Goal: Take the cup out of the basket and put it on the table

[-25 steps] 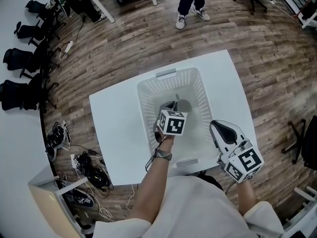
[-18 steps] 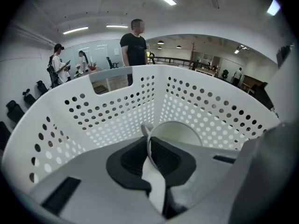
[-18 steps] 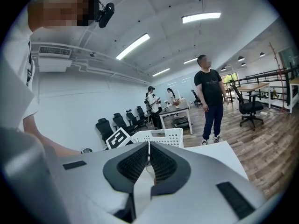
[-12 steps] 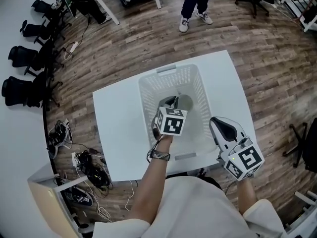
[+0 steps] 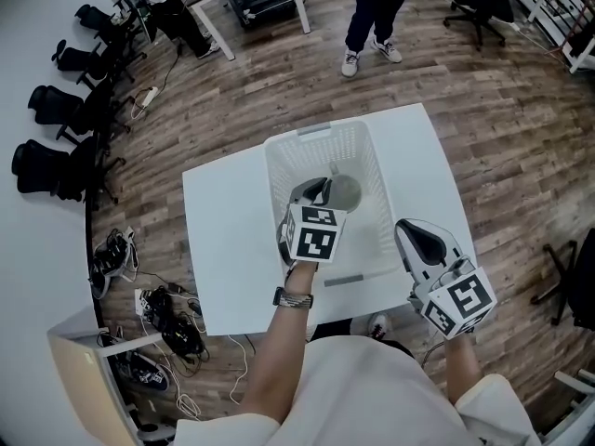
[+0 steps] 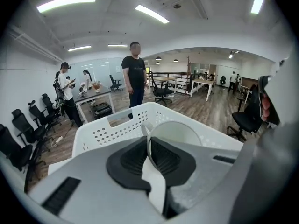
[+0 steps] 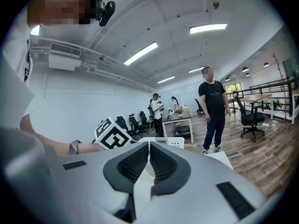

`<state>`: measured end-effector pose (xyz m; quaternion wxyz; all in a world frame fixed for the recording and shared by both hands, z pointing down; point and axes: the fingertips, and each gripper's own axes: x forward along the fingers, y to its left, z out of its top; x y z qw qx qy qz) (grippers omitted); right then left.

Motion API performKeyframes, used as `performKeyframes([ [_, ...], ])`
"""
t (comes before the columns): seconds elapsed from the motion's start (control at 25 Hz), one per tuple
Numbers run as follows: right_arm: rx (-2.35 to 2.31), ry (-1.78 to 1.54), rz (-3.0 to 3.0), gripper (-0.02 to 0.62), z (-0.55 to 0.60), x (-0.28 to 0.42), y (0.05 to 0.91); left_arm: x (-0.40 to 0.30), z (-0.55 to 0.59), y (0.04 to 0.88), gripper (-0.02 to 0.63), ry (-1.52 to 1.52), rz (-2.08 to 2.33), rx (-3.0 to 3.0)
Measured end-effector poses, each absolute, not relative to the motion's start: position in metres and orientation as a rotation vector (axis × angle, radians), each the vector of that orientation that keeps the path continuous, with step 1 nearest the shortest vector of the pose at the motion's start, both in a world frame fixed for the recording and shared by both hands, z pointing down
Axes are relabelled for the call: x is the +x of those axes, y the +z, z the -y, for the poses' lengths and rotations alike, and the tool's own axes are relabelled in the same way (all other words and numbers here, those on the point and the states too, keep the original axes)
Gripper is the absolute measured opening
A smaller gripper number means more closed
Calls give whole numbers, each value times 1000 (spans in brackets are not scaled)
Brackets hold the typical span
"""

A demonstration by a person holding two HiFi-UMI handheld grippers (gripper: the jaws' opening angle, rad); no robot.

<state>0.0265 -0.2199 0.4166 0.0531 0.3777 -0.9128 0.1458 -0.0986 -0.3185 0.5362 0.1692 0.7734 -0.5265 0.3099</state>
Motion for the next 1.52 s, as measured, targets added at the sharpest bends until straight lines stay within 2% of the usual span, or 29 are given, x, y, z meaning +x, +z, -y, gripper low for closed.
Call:
performKeyframes([
  [0.84, 1136, 244, 2842, 18, 154, 53, 364, -92, 227, 435, 31, 685, 1694, 2319],
  [1.52, 1064, 146, 2871, 18, 90, 62, 351, -84, 116, 392, 31, 536, 1808, 2380],
])
